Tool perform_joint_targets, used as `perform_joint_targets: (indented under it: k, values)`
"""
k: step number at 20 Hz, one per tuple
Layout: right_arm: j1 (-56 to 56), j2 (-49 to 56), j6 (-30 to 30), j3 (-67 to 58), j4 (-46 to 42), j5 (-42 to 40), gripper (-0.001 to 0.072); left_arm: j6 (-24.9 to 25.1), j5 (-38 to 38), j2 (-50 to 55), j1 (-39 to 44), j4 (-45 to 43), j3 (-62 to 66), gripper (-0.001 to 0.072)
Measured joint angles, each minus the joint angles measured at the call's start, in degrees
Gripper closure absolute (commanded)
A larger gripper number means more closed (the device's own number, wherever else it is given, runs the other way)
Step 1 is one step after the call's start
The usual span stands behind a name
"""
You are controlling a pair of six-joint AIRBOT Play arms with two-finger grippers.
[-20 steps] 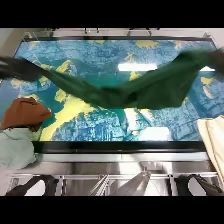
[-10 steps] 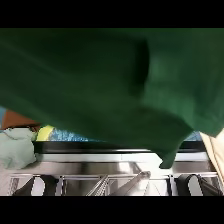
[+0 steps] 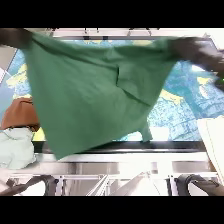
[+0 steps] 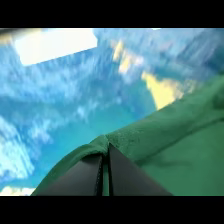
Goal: Fold the shirts.
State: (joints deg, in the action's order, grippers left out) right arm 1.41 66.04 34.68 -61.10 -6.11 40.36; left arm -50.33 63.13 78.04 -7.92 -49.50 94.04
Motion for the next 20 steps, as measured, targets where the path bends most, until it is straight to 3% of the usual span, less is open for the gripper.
perform_joint_targets:
  k: [1, 5, 9, 11, 12, 15, 16, 17, 20]
  values:
    - [1.8, 3.7, -0.6, 0.0, -0.1, -2.8, 0.0222, -0.2, -1.9, 3.7, 1.8, -2.1, 0.0, 0.0376]
    - [2.7, 12.2, -1.4, -0.2, 0.1, -5.6, 0.021, -0.4, -4.4, 12.6, 4.3, -7.4, 0.2, 0.0367]
    - [-5.6, 12.1, -0.3, -0.3, -1.8, 4.5, 0.0211, -3.1, 0.6, 14.0, 1.7, -9.9, 0.2, 0.037]
    - [-11.0, 11.7, 3.7, -0.3, -6.5, 9.5, 0.0213, -6.5, 7.1, 13.6, -0.6, -9.9, -0.8, 0.0373]
    - [-13.5, 11.8, 6.5, -0.3, -10.1, 11.3, 0.0214, -7.9, 10.8, 13.0, -1.8, -8.9, -2.4, 0.0447]
    - [-19.8, 13.9, 15.7, -0.3, -21.9, 16.2, 0.0218, -10.9, 17.6, 8.6, -4.9, -7.5, -12.6, 0.0458]
    - [-21.3, 15.3, 18.1, -0.3, -24.9, 17.9, 0.0234, -11.8, 18.5, 6.1, -5.9, -7.3, -17.7, 0.0458]
    - [-22.3, 16.8, 19.9, -0.3, -27.0, 19.4, 0.0334, -12.3, 19.3, 3.7, -6.7, -7.3, -22.6, 0.0457]
    - [-23.1, 21.6, 22.9, -0.3, -30.8, 23.6, 0.0347, -14.7, 19.8, -3.2, -8.6, -9.3, -37.8, 0.0456]
